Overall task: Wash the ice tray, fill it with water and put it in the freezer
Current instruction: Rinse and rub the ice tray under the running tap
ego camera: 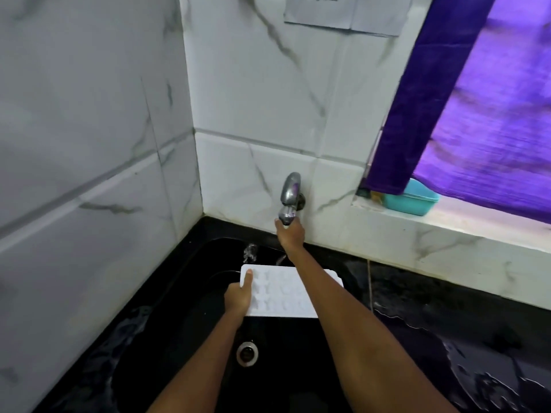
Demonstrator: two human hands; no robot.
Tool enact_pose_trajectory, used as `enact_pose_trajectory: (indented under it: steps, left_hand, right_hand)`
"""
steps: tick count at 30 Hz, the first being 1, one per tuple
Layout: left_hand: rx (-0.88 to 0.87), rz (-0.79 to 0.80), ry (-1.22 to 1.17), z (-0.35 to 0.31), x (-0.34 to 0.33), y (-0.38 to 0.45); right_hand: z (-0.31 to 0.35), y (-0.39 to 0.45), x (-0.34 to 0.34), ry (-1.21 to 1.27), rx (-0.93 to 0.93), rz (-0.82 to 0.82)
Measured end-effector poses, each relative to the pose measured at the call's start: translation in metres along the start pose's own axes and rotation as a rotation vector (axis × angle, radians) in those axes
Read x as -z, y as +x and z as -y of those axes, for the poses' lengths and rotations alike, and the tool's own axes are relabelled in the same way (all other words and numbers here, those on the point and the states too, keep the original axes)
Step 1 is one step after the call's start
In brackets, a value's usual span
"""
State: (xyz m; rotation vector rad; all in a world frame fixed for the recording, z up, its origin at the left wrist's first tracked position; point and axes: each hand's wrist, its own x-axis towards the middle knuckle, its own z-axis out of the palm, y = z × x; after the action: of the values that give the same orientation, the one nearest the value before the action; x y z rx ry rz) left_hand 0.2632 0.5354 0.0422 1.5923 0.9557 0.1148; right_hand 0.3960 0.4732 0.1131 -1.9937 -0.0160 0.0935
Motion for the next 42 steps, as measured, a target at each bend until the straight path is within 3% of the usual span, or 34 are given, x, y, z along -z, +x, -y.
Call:
enact_pose_trajectory:
  steps: [6, 11, 19, 24, 28, 31, 34, 36, 38, 40, 42]
  left_hand:
    - [0.002, 0.054, -0.030, 0.001, 0.002, 0.025]
    - [0.007, 0.064, -0.002, 0.006, -0.003, 0.036]
    - [-0.012, 0.050, -0.040, -0.007, -0.010, 0.046]
    - [-0.037, 0.051, -0.043, -0.015, -0.016, 0.044]
    - [-0.026, 0.049, -0.066, -0.015, -0.024, 0.039]
    - [-0.012, 0.043, -0.062, -0.016, -0.031, 0.030]
    - [-0.031, 0.048, -0.062, -0.027, -0.034, 0.023]
    - [-0.042, 0.065, -0.049, -0.033, -0.037, 0.019]
    - [-0.045, 0.083, -0.053, -0.039, -0.040, 0.012]
    - [-0.070, 0.096, -0.067, -0.042, -0.043, 0.006]
    - [-0.081, 0.076, -0.098, -0.046, -0.045, 0.002]
  right_hand:
    - [-0.003, 0.040, -0.007, 0.057, -0.103, -0.083]
    - [-0.002, 0.039, -0.016, -0.012, -0.035, -0.208]
    - [-0.001, 0.035, -0.015, -0.108, 0.081, -0.233]
    - [-0.007, 0.039, 0.001, -0.008, -0.008, -0.068]
    - [-0.013, 0.012, 0.022, 0.237, -0.144, 0.048]
    - [-0.030, -0.018, 0.027, 0.445, -0.298, 0.257]
    - [-0.036, -0.041, 0.026, 0.477, -0.368, 0.418]
    - [-0.037, -0.046, 0.024, 0.412, -0.282, 0.303]
    - [-0.040, -0.051, 0.024, 0.129, 0.023, 0.118]
    - [-0.046, -0.059, 0.024, -0.364, 0.431, 0.136]
    - [-0.054, -0.066, 0.028, -0.805, 0.634, 0.221]
